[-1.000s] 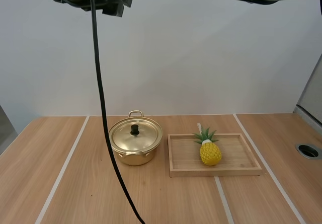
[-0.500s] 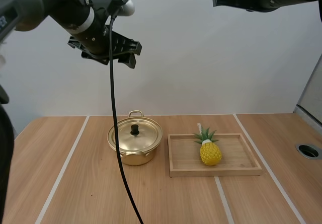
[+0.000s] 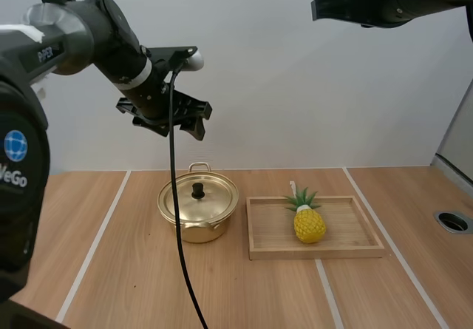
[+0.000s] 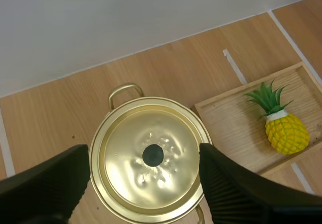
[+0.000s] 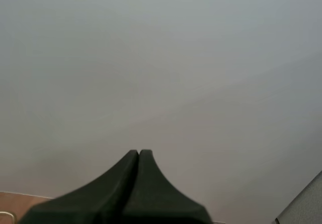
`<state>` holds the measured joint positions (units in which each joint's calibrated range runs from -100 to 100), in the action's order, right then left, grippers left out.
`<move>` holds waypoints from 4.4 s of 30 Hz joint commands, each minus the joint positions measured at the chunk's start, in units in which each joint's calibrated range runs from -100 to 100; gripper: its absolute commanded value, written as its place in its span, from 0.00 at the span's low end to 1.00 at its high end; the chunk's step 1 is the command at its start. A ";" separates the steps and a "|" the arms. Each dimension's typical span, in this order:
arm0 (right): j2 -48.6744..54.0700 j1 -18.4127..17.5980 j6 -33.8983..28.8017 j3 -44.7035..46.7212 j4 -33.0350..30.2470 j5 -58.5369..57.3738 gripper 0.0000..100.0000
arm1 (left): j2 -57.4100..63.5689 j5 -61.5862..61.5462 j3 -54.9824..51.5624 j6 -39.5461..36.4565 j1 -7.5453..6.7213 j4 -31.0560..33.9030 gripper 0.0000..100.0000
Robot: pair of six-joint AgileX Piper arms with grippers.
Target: Open the pot, put the pineapple inside, and close it
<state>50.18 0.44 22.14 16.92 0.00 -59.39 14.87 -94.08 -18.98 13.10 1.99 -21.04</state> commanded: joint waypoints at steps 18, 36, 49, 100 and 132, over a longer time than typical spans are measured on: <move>0.38 0.19 0.25 0.03 -0.31 -4.01 0.00 | -6.86 16.08 -9.99 0.85 -4.39 0.14 1.00; 0.38 0.19 0.25 0.03 -0.31 -5.99 0.00 | -14.40 23.34 -12.17 1.20 -4.39 0.26 1.00; 0.38 0.19 0.25 0.03 -0.31 -6.23 0.00 | -16.60 25.28 -12.76 1.60 -4.39 1.16 1.00; 0.38 0.19 0.25 0.11 -0.82 -8.11 0.00 | -18.53 14.00 -12.76 -1.13 -4.39 4.18 0.00; 0.38 0.19 0.25 0.11 -0.82 -10.50 0.00 | 14.98 41.19 9.06 -2.12 -4.39 1.94 0.00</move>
<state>50.18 0.44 22.14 16.92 -0.41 -69.40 27.77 -54.92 -12.02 11.64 -2.33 -18.11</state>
